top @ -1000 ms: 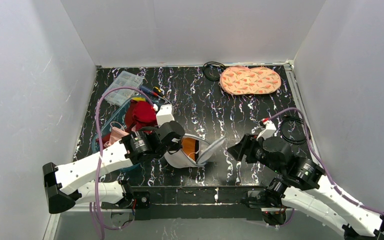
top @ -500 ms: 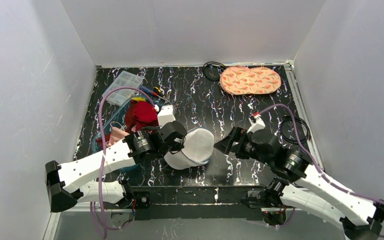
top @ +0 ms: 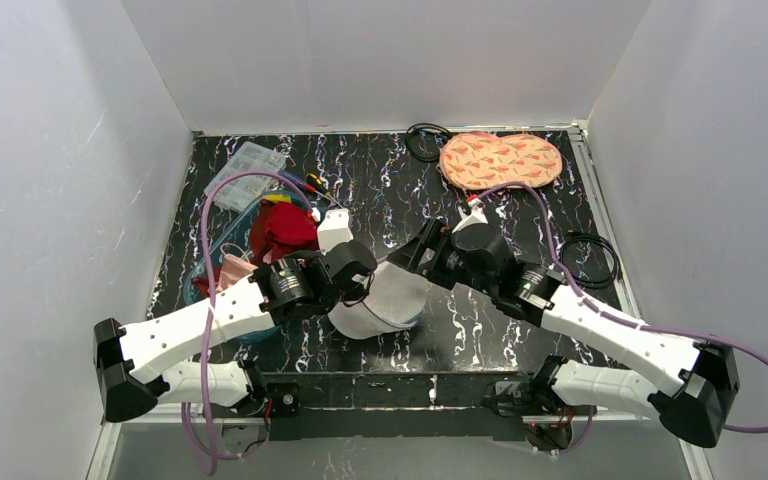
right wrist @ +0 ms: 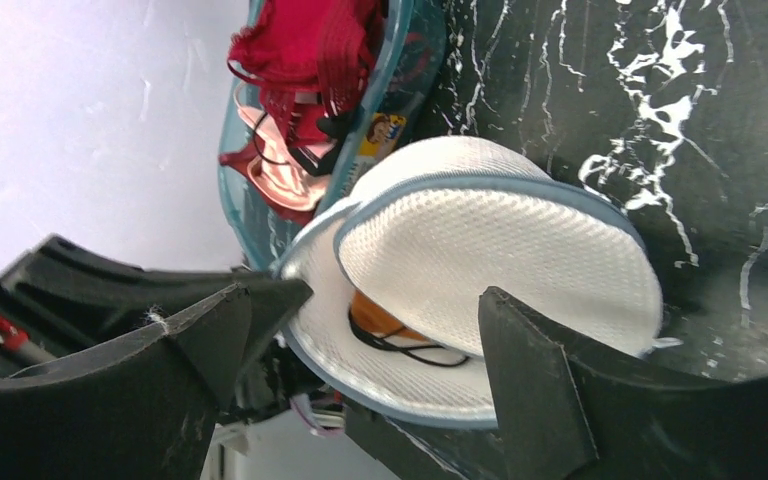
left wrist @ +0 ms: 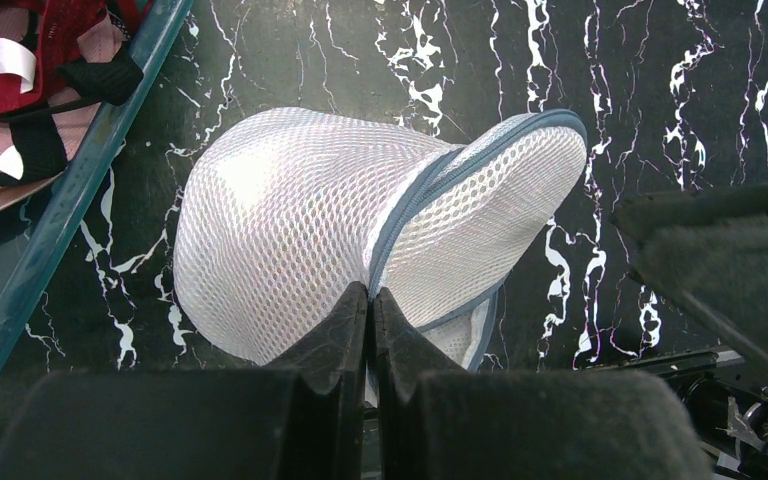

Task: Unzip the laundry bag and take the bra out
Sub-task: Open the laundry bag at the center of the board.

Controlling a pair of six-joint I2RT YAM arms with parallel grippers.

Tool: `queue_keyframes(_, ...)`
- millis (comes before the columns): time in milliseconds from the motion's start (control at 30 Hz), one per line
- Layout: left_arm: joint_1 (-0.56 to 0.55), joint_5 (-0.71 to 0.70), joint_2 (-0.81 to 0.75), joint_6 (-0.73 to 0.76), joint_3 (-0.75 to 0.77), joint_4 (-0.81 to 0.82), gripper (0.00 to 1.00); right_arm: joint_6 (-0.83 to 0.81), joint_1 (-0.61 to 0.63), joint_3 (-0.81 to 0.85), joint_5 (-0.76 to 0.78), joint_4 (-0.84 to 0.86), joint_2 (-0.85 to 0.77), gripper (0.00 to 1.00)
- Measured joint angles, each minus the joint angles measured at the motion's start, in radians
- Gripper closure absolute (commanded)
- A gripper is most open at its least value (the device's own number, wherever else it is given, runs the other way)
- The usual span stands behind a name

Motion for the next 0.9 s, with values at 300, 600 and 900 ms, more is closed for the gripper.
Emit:
queue_keyframes(300,0.000,0.000,0.000,0.003,0.000,0.000,1.00,0.127,0.000,-0.002,0.090,0.099,0.100,0.15)
queue_keyframes(600,0.000,0.000,0.000,0.008,0.000,0.000,1.00,0.185,0.000,-0.003,0.108,0.145,0.233,0.44)
queue_keyframes(900,0.000,-0.005,-0.003,0.011,0.000,0.001,1.00,0.180,0.000,-0.022,0.095,0.159,0.220,0.77)
